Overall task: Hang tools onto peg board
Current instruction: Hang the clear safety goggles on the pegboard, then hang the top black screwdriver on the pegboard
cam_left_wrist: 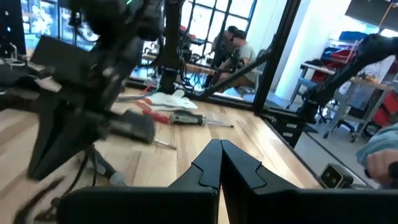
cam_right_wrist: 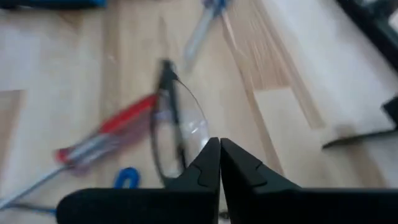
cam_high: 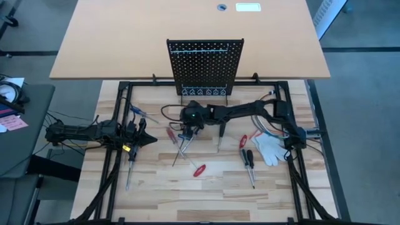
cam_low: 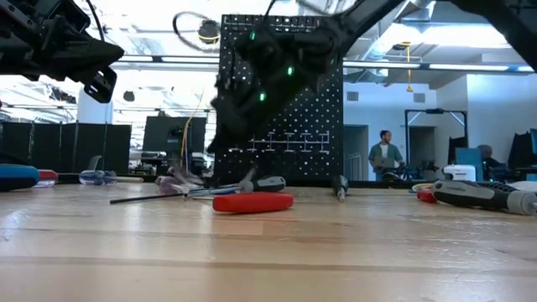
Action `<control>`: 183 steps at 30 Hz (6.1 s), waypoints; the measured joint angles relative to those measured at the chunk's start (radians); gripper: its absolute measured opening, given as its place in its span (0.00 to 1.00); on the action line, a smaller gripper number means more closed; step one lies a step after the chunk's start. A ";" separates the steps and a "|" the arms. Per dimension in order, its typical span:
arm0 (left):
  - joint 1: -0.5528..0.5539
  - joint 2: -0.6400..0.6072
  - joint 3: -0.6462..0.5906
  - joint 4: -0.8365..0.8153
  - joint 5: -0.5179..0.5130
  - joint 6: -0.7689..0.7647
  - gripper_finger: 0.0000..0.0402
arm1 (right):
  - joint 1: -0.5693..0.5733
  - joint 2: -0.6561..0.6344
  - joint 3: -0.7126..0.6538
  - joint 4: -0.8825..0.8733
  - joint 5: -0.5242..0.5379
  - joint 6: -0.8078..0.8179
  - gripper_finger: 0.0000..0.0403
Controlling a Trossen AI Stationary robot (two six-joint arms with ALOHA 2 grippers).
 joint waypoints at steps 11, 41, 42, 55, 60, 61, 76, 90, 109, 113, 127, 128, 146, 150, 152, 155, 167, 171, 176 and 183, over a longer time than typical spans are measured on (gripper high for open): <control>0.000 0.003 0.000 -0.008 0.000 -0.010 0.00 | 0.013 -0.214 0.000 -0.244 -0.005 -0.074 0.28; 0.000 0.003 0.000 -0.008 0.000 -0.010 0.00 | -0.069 -0.096 -0.256 0.040 -0.283 -0.099 0.19; 0.000 0.003 0.000 -0.008 0.000 -0.010 0.00 | -0.067 -0.098 -0.256 0.044 -0.283 -0.098 0.15; 0.000 0.003 0.000 -0.010 0.000 -0.023 0.00 | 0.038 -0.297 -0.289 -0.074 -0.094 -0.051 0.04; 0.000 0.003 0.000 -0.018 0.001 -0.034 0.00 | 0.065 -0.448 -0.401 -0.052 -0.004 0.004 0.04; 0.000 0.003 0.000 -0.023 0.001 -0.036 0.00 | 0.066 -0.486 -0.438 -0.022 0.013 0.020 0.04; 0.000 0.003 0.000 -0.007 0.001 -0.034 0.00 | -0.103 -0.938 -0.738 0.414 0.080 0.158 0.04; 0.000 0.003 0.000 -0.007 0.001 -0.033 0.00 | -0.367 -1.019 -0.738 0.456 -0.184 0.330 0.04; 0.000 0.003 0.000 -0.008 0.001 -0.035 0.00 | -0.489 -1.019 -0.738 0.455 -0.321 0.545 0.04; -0.001 0.003 0.000 -0.008 0.001 -0.036 0.00 | -0.528 -1.019 -0.738 0.445 -0.376 0.604 0.05; -0.001 0.003 0.000 -0.006 0.001 -0.040 0.00 | -0.619 -1.020 -0.735 0.298 -0.425 0.556 0.12; 0.000 0.003 0.000 -0.006 0.001 -0.040 0.00 | -0.619 -1.020 -0.735 0.288 -0.424 0.547 0.14; -0.001 0.003 0.000 -0.005 0.001 -0.040 0.00 | -0.599 -1.021 -0.715 0.256 -0.419 0.385 0.59; -0.001 0.003 0.000 -0.005 0.001 -0.040 0.00 | -0.580 -1.021 -0.699 0.252 -0.424 0.343 0.59; -0.001 0.003 0.000 -0.005 0.001 -0.040 0.00 | -0.570 -1.021 -0.693 0.249 -0.427 0.317 0.59; 0.000 0.003 0.000 -0.005 0.001 -0.040 0.00 | -0.559 -1.021 -0.692 0.237 -0.431 0.288 0.59; -0.001 0.003 0.000 -0.003 0.000 -0.040 0.00 | -0.557 -1.021 -0.691 0.052 -0.416 0.175 0.60; -0.001 0.003 0.000 -0.002 0.000 -0.040 0.00 | -0.557 -1.021 -0.691 -0.026 -0.373 0.134 0.60; -0.001 0.003 0.000 -0.001 0.000 -0.036 0.00 | -0.531 -1.021 -0.692 -0.139 -0.341 0.070 0.60; 0.000 0.003 0.000 -0.002 0.000 -0.039 0.00 | -0.280 -1.018 -0.769 -0.171 -0.105 0.123 0.60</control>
